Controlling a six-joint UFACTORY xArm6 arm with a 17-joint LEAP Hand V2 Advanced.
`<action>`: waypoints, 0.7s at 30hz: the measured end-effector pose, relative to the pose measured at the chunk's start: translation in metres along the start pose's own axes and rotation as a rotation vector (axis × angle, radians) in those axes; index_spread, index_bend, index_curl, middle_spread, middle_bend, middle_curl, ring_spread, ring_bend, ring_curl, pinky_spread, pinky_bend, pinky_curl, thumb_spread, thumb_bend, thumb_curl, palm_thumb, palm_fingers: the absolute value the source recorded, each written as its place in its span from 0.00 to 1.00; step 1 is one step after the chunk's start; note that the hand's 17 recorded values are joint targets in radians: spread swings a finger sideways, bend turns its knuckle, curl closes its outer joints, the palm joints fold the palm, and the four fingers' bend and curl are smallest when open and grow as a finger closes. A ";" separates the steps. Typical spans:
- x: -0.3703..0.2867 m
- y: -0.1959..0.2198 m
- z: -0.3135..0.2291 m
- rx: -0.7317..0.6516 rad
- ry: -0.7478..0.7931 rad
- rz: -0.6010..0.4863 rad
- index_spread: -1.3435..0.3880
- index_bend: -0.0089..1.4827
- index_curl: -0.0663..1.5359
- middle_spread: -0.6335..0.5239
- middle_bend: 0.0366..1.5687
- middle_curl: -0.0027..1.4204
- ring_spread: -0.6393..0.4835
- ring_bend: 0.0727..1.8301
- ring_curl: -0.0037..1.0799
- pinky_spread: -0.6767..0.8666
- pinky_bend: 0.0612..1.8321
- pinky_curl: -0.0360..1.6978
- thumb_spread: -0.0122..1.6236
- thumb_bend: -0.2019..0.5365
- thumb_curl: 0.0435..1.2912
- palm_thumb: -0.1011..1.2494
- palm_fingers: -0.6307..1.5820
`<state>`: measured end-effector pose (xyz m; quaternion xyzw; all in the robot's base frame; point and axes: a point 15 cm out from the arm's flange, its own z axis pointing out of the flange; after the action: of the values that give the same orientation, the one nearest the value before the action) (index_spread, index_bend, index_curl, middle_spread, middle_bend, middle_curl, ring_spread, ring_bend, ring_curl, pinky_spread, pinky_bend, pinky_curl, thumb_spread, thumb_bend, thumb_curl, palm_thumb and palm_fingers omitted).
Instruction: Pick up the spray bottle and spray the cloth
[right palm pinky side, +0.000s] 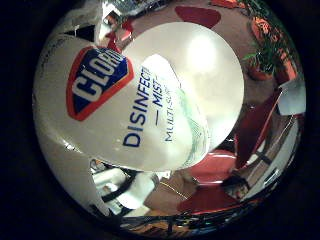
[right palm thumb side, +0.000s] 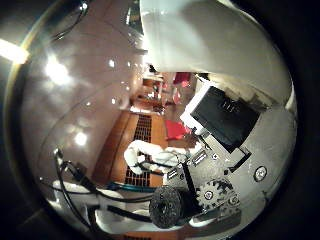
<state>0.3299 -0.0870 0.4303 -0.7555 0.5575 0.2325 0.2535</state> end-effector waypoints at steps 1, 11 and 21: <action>-0.003 -0.001 0.006 -0.038 0.015 -0.007 0.67 0.81 0.46 0.47 0.88 0.45 0.42 0.80 0.57 0.34 0.56 0.77 0.74 0.26 0.45 0.84 0.82; -0.014 0.009 0.045 -0.427 0.276 -0.075 0.67 0.81 0.46 0.47 0.88 0.44 0.42 0.80 0.57 0.33 0.54 0.81 0.74 0.26 0.46 0.83 0.82; -0.039 0.001 0.091 -0.645 0.376 -0.036 0.67 0.81 0.46 0.47 0.88 0.44 0.42 0.80 0.57 0.33 0.53 0.82 0.72 0.26 0.48 0.83 0.82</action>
<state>0.3121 -0.0011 0.3855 -0.8356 0.4791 0.2492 -0.1005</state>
